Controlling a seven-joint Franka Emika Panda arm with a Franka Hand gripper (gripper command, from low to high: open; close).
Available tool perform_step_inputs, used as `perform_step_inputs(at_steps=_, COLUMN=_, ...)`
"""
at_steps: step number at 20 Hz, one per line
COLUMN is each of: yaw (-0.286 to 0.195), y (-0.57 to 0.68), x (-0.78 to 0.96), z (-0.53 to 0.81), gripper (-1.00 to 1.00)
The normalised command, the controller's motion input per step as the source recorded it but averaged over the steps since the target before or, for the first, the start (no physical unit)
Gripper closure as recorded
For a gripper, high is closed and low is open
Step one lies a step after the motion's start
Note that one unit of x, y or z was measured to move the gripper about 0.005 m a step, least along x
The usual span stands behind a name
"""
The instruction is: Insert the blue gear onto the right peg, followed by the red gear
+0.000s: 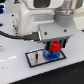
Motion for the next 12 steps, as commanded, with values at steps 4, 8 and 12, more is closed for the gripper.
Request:
perform_step_inputs(at_steps=4, yaw=0.0, y=-0.03, x=0.1, z=0.01, gripper=1.0)
perform_step_inputs(at_steps=8, yaw=0.0, y=0.03, x=0.01, z=0.1, gripper=1.0)
perform_step_inputs(at_steps=12, yaw=0.0, y=0.02, x=-0.01, z=0.4, gripper=1.0)
